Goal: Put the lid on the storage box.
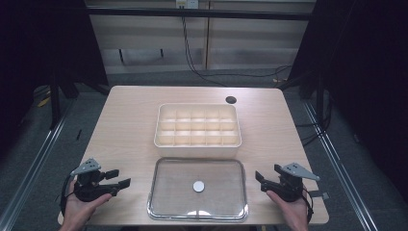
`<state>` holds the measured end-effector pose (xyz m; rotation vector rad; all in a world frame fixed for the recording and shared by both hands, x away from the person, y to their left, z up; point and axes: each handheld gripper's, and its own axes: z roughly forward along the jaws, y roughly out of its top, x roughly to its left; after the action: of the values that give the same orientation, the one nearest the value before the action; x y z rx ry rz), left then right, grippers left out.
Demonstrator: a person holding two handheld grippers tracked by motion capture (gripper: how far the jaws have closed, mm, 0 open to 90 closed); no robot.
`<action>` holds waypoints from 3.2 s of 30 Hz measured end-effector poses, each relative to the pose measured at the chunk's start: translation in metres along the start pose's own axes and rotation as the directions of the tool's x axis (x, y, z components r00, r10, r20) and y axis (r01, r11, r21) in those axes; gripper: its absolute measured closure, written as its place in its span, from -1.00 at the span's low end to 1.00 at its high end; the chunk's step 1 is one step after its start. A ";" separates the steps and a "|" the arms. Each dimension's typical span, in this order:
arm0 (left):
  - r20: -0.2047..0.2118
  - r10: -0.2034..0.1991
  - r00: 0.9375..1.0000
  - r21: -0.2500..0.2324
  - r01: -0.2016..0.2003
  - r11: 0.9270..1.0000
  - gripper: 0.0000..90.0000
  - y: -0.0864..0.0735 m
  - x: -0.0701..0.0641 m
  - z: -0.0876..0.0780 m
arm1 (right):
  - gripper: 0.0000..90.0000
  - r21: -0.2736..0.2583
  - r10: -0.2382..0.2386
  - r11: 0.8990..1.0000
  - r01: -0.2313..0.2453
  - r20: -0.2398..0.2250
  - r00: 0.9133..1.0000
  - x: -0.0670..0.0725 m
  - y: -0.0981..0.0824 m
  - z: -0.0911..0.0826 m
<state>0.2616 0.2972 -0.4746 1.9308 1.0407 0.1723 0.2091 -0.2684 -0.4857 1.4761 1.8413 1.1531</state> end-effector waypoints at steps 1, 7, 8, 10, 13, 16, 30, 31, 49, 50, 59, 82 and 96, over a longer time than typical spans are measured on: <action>0.000 0.000 1.000 0.000 0.000 1.000 -0.23 0.000 0.000 0.000 | -0.56 0.000 0.000 1.000 0.000 0.000 1.000 0.000 0.000 0.000; -0.013 0.013 1.000 -0.053 -0.014 0.999 -0.11 0.002 0.001 -0.001 | -0.57 0.005 0.022 1.000 -0.022 -0.044 0.999 0.001 0.002 -0.002; -0.004 0.014 1.000 -0.048 -0.014 0.999 -0.08 0.001 0.000 -0.001 | -0.56 0.009 0.042 0.999 -0.041 -0.060 0.997 0.000 0.003 -0.003; -0.015 0.016 1.000 -0.025 -0.016 1.000 -0.10 0.000 -0.001 0.001 | -0.55 -0.002 0.040 0.999 -0.040 -0.054 0.998 0.001 0.005 -0.007; -0.017 0.063 0.998 -0.025 -0.063 0.998 -0.07 0.000 -0.004 0.002 | -0.50 -0.008 0.017 1.000 -0.017 -0.045 0.999 0.002 0.006 -0.009; -0.015 0.046 0.999 0.009 -0.046 0.999 -0.19 0.000 -0.004 0.003 | -0.44 0.016 0.030 0.999 -0.029 -0.057 0.998 0.005 0.006 -0.010; 0.058 0.056 0.997 0.052 -0.059 0.997 -0.31 0.011 -0.014 0.005 | -0.24 0.155 0.046 0.987 -0.032 -0.090 0.995 0.019 0.017 -0.007; 0.068 0.069 0.995 0.042 -0.072 0.997 -0.26 0.013 -0.018 0.006 | -0.24 0.164 0.034 0.986 -0.018 -0.095 0.995 0.023 0.019 -0.005; 0.090 0.085 0.992 0.058 -0.090 0.994 -0.04 0.044 -0.028 0.032 | -0.12 0.194 0.004 0.980 0.038 -0.213 0.977 0.043 0.053 0.020; 0.094 0.079 0.992 0.054 -0.084 0.995 -0.04 0.044 -0.028 0.036 | -0.12 0.194 0.004 0.980 0.038 -0.213 0.977 0.043 0.053 0.020; 0.100 0.046 0.994 0.114 -0.057 0.992 0.01 0.031 -0.019 0.055 | -0.03 0.221 0.045 0.975 -0.003 -0.185 0.982 0.035 0.037 0.035; 0.159 0.068 0.985 0.207 -0.101 0.973 0.07 0.018 -0.032 0.076 | 0.08 0.283 0.016 0.959 0.020 -0.126 0.992 0.037 0.017 0.050; 0.169 0.116 0.979 0.217 -0.152 0.964 0.20 0.017 -0.041 0.078 | 0.07 0.297 0.019 0.955 0.019 -0.123 0.992 0.042 0.014 0.055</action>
<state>0.2835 0.2128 -0.4953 2.1877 0.8561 -0.0248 0.2490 -0.2114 -0.4971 1.5948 2.1781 1.0205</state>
